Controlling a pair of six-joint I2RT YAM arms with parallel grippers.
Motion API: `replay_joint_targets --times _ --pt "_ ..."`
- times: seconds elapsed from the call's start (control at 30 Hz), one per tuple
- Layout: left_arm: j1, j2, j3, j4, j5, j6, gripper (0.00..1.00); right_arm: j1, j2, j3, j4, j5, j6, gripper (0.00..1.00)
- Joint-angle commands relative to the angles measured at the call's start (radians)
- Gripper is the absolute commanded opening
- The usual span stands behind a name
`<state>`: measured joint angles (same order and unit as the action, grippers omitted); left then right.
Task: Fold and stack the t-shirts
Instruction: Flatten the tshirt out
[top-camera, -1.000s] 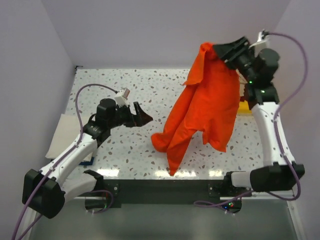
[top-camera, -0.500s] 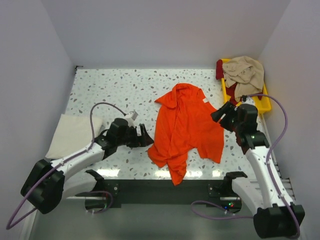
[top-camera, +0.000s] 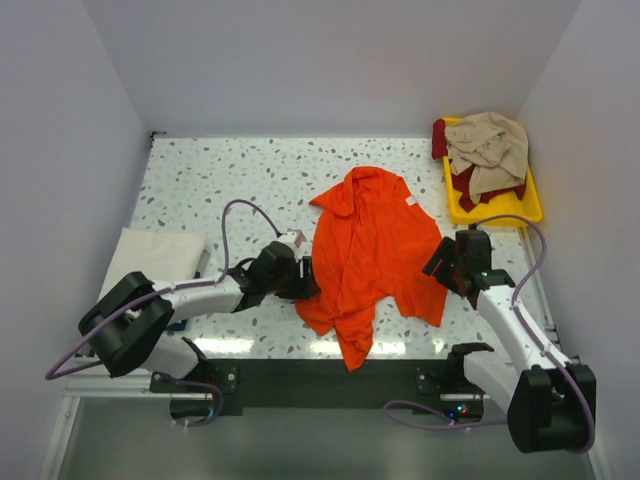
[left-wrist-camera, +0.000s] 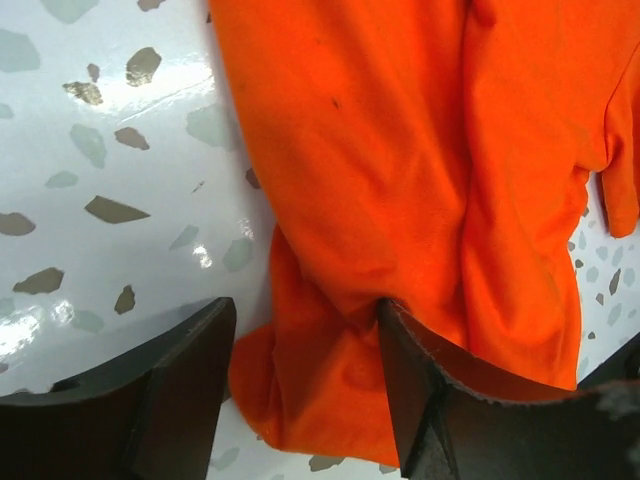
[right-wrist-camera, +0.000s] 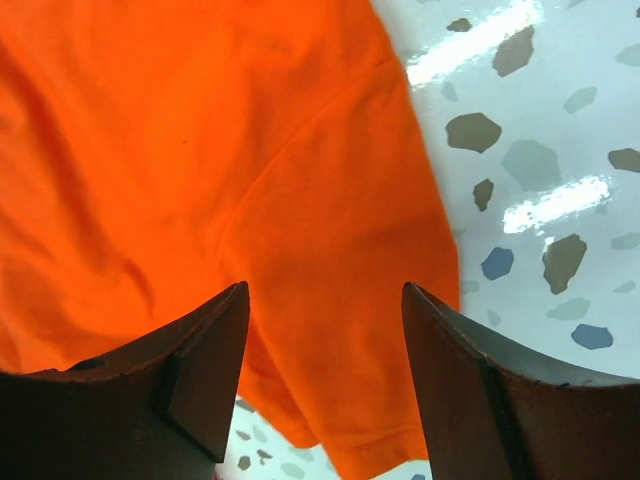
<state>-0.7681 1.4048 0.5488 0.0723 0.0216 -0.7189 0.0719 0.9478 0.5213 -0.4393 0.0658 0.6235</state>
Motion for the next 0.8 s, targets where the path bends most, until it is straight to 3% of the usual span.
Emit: replay_joint_targets --times 0.0,0.13,0.17,0.27,0.37,0.53,0.6,0.7,0.77 --pt "-0.01 0.043 0.031 0.102 0.026 0.013 0.63 0.0 0.072 0.008 0.089 0.091 -0.011 0.66" --pt "-0.011 0.12 0.086 0.09 0.052 0.021 0.36 -0.001 0.167 0.043 0.114 0.138 -0.013 0.66" --pt "-0.01 0.138 0.098 0.083 0.051 0.022 0.22 -0.001 0.181 0.048 0.129 0.141 -0.011 0.66" --pt "0.024 0.149 0.154 0.006 0.003 0.026 0.0 -0.001 0.244 0.081 0.155 0.131 -0.01 0.65" --pt "0.159 0.117 0.181 -0.043 0.026 0.013 0.0 -0.001 0.296 0.098 0.162 0.089 -0.022 0.64" --pt "0.445 0.053 0.198 0.007 0.127 -0.146 0.0 0.0 0.328 0.092 0.186 -0.01 -0.03 0.45" --pt "0.489 0.057 0.22 0.084 0.147 -0.191 0.0 0.002 0.345 0.091 0.195 -0.064 -0.031 0.42" --pt "0.539 0.187 0.423 -0.026 0.107 -0.177 0.0 0.0 0.365 0.098 0.192 -0.063 -0.048 0.42" --pt "0.566 0.328 0.636 -0.071 0.112 -0.143 0.0 0.0 0.374 0.101 0.197 -0.064 -0.048 0.42"
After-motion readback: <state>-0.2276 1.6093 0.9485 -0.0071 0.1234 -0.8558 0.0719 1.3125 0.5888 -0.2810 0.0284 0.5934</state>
